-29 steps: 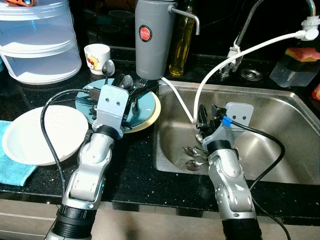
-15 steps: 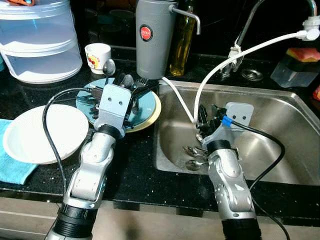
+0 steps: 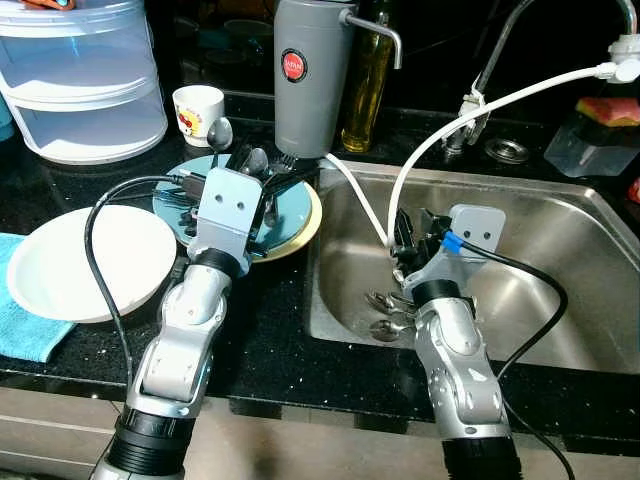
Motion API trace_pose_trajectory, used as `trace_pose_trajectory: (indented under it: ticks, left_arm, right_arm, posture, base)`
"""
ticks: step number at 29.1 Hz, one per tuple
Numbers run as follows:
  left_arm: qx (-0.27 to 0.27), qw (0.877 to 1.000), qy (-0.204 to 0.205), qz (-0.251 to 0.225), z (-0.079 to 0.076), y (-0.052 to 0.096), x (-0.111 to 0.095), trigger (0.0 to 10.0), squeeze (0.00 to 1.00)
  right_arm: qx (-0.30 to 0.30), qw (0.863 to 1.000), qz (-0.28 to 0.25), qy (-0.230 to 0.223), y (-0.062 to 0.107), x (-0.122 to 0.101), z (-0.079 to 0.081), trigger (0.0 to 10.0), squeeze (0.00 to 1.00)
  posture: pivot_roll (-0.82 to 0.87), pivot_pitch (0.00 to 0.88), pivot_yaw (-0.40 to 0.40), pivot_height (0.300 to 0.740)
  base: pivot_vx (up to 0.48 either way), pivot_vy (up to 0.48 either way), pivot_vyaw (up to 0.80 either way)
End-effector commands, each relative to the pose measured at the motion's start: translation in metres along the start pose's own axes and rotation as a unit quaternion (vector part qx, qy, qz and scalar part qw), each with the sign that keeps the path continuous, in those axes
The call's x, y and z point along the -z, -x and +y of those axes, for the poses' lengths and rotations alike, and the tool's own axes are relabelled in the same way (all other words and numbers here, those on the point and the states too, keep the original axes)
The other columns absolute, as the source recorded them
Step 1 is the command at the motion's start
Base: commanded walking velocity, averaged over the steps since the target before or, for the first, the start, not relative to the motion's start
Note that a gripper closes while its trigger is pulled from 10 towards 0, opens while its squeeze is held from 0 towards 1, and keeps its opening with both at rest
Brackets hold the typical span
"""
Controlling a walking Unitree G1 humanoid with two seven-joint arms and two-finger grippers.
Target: Kitchen organization
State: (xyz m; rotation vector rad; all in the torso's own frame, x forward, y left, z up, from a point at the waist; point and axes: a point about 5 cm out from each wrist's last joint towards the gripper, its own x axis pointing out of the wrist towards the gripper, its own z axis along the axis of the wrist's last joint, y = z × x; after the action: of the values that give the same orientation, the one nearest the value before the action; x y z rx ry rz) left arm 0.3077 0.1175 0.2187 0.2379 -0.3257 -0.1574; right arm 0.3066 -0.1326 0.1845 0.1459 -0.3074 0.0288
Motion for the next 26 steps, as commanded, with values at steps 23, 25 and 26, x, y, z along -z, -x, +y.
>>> trace_pose_trajectory:
  ticks: [23,25,26]
  left_arm:
    - [0.003,1.000,0.002,-0.006,-0.0015,-0.0004,-0.0020,10.0,0.00]
    - [0.003,1.000,0.002,-0.006,-0.0016,-0.0004,-0.0020,10.0,0.00]
    - [0.003,1.000,0.002,-0.006,-0.0017,-0.0004,-0.0020,10.0,0.00]
  right_arm:
    - [0.015,0.999,0.030,0.000,0.0064,0.0134,-0.0074,10.0,0.00]
    - [0.015,0.999,0.030,0.000,0.0064,0.0133,-0.0073,10.0,0.00]
    - [0.015,0.999,0.029,0.000,0.0064,0.0132,-0.0073,10.0,0.00]
  posture:
    - [0.20,0.026,-0.050,0.740]
    - [0.20,0.026,-0.050,0.740]
    - [0.20,0.026,-0.050,0.740]
  base:
    - [0.000,0.000,0.00]
    - [0.000,0.000,0.00]
    - [0.000,0.000,0.00]
